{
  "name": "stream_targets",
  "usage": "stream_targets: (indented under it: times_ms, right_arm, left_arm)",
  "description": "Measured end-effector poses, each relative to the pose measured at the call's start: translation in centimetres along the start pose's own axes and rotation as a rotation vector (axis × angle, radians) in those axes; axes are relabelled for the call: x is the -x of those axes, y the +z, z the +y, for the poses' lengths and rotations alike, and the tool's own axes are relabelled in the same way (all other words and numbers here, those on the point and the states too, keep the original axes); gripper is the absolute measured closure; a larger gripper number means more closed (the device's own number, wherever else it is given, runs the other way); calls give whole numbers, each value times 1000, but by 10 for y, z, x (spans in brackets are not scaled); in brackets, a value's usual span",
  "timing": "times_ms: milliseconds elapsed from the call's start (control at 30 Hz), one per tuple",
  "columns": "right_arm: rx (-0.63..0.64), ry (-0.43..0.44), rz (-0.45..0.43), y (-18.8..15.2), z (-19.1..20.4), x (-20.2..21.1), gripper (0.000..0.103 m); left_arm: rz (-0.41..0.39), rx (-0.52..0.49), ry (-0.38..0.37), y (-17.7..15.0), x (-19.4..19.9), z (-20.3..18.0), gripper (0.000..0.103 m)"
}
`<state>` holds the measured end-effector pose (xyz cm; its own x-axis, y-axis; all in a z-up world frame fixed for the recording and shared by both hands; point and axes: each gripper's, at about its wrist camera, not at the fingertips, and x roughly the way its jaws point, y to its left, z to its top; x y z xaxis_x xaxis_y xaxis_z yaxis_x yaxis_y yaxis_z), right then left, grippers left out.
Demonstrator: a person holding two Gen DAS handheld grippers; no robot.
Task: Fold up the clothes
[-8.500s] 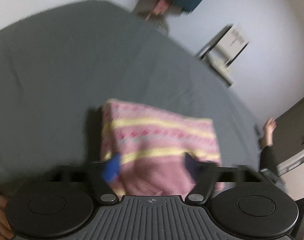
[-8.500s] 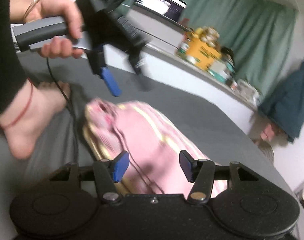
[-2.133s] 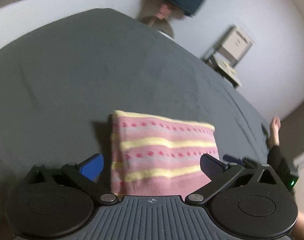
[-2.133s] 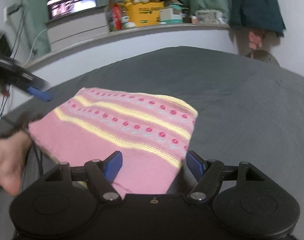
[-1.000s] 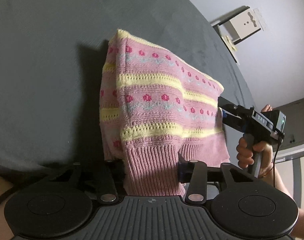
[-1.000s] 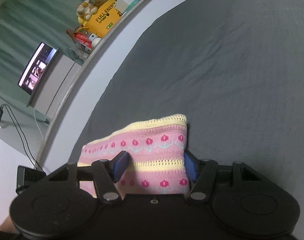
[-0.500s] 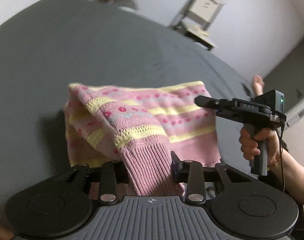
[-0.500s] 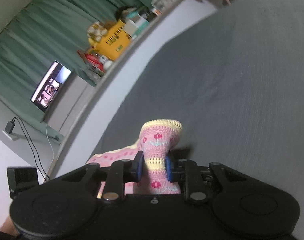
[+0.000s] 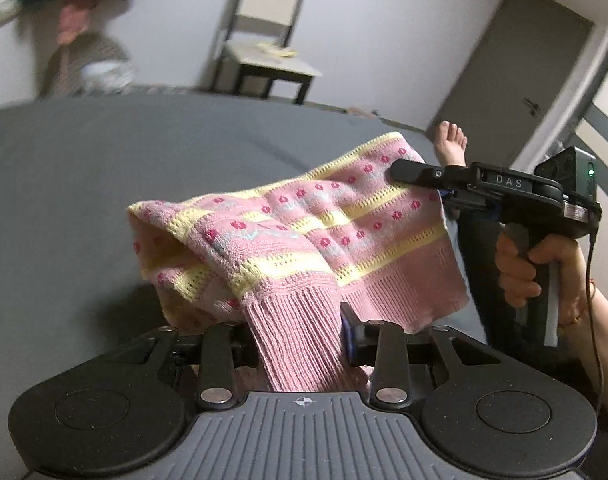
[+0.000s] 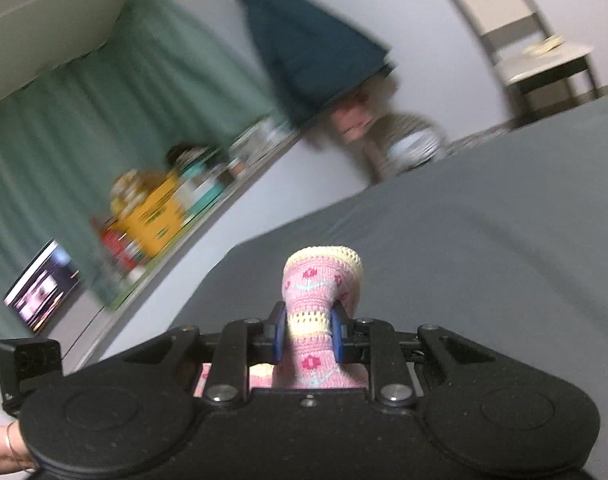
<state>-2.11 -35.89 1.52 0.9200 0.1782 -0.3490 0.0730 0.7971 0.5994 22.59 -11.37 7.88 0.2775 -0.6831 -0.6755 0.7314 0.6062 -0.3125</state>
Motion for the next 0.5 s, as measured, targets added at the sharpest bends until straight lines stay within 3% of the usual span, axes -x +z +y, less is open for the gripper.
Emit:
stream_targets:
  times_ms: [67,233,400,500]
  right_arm:
    - [-5,-41,-41,13,-26,7,82]
    - [-29,-171,-71,31,-80,-6,82]
    - [-218,-303,-62,24,-128,-24,82]
    - [-215,-404,-36,15,-135,-37,79]
  left_arm:
    - [11,-66,7,25,-26,-11,68]
    - [51,-90,1,79,-104,-32,68]
    - [41,-62,62,79,-141,-37,67]
    - [52,-7,98,68,-142,-23,51]
